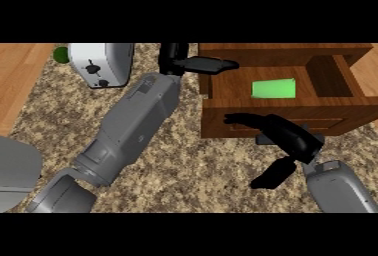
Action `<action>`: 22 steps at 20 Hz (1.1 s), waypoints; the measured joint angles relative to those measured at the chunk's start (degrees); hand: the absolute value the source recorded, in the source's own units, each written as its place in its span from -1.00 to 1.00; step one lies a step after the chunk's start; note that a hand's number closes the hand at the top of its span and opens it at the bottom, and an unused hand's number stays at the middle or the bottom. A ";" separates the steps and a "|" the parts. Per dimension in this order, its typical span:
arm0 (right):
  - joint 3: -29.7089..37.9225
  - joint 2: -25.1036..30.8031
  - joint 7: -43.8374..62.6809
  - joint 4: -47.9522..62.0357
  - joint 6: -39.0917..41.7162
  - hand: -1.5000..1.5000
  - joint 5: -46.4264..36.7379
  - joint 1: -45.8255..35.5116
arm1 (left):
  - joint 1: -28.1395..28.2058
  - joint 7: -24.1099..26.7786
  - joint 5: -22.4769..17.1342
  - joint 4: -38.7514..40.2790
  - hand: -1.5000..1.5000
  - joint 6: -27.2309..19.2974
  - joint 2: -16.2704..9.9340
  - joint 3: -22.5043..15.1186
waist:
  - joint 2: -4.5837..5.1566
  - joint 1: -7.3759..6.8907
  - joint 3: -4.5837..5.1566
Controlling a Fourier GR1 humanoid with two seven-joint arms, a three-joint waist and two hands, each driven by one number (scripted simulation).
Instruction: Pick up the cup, place it into the drawer and close the drawer
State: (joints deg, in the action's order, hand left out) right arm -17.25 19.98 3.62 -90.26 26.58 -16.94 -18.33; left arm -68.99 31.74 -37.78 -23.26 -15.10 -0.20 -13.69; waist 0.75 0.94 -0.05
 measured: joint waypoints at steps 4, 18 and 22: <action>-2.70 -0.91 -6.14 12.31 -3.43 1.00 -6.79 -1.91 | 2.85 0.00 -0.26 -2.67 -1.00 1.63 -0.84 0.34 | -0.22 -2.33 -0.03; 6.59 -2.54 -24.48 51.77 -15.33 1.00 -11.40 -21.84 | 14.22 -1.61 -0.79 -13.45 -1.00 7.37 -6.89 0.09 | 0.36 -7.54 -0.16; 10.44 -1.73 -26.54 57.38 -15.84 1.00 -9.37 -25.95 | 16.46 -2.45 -0.98 -15.78 -1.00 9.19 -8.46 -0.21 | 0.72 -8.72 -0.39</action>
State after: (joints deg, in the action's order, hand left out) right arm -6.81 18.25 -22.92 -32.89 10.74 -26.31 -44.27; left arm -52.53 29.28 -38.76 -39.03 -5.92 -8.67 -13.89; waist 1.47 -7.78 -0.44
